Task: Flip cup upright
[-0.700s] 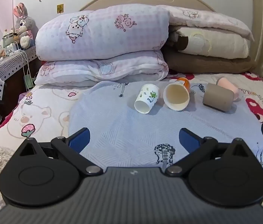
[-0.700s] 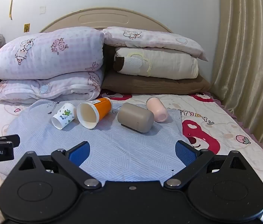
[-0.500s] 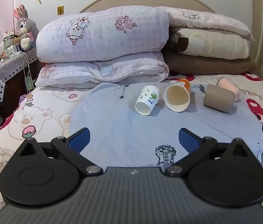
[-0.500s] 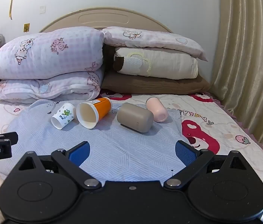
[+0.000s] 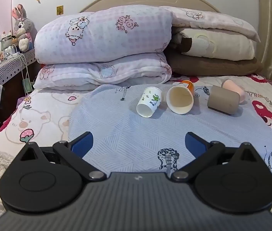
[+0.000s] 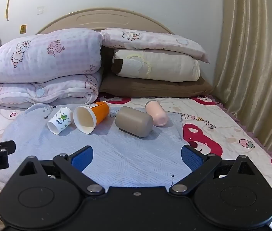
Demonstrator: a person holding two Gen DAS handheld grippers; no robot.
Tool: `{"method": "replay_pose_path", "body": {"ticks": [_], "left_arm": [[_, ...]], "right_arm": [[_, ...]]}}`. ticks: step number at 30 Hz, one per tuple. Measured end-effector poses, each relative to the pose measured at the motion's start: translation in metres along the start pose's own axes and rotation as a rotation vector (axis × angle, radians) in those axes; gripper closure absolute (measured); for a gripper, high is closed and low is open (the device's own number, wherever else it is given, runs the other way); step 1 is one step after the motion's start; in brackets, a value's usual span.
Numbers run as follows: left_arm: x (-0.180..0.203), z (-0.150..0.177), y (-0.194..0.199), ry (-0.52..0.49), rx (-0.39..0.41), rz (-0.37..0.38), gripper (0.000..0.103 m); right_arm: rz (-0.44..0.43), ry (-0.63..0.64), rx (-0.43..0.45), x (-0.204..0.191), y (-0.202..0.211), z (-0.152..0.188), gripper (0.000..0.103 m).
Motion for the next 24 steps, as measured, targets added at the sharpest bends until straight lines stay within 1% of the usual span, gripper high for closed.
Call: {"method": "replay_pose_path", "body": {"ticks": [8,24], "left_arm": [[-0.0028,0.0033,-0.0021,0.004,-0.012,0.024,0.0],[0.002,0.0065,-0.0031,0.002,-0.013,0.028,0.0]], "right_arm": [[0.013,0.01,-0.002,-0.0018,-0.0017,0.0009,0.003],[0.016,0.006,-0.008,-0.001,-0.0026,0.002,0.003]]}}
Point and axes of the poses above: each gripper's, at about its wrist camera, not at the fingertips, and y roughly against the way its jaws point, x to its right, z to its underside, the point moved 4 cm from there along -y, roughly the way its jaws point, and after that the axes turned 12 degrees about -z, right-handed, at the moved point
